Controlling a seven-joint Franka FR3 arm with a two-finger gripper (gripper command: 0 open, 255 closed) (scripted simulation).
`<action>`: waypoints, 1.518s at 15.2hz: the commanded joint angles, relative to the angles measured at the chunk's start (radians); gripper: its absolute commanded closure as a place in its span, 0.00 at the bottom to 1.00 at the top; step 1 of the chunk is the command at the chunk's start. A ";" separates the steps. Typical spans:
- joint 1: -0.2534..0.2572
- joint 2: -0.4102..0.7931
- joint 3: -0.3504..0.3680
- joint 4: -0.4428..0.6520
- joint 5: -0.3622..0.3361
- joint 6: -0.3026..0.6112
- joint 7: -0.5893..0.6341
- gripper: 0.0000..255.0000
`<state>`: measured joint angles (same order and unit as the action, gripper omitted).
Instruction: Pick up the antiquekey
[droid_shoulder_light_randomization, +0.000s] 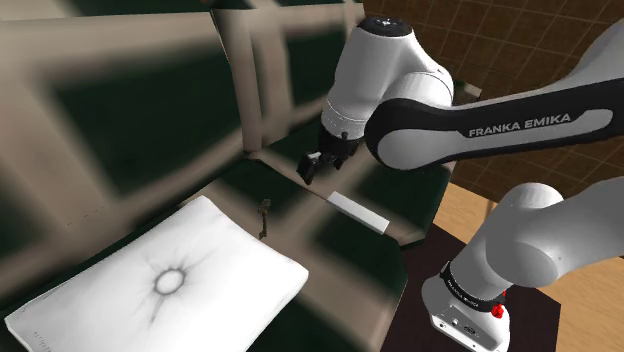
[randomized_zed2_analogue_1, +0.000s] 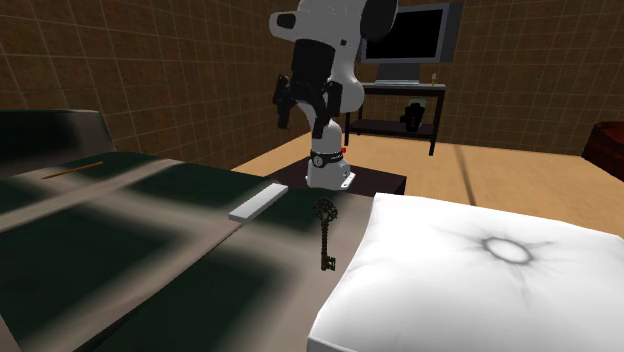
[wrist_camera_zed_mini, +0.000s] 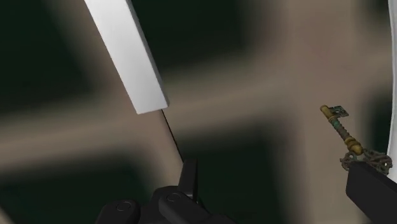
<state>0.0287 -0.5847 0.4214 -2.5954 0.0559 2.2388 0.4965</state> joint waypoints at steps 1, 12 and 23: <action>-0.020 0.057 0.055 -0.002 -0.022 0.083 0.064 0.00; -0.383 0.533 0.537 0.167 -0.655 0.336 0.771 0.00; -0.356 0.705 0.501 0.190 -0.957 0.328 1.011 1.00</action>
<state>-0.3288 0.1169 0.9237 -2.4054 -0.8944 2.5665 1.5019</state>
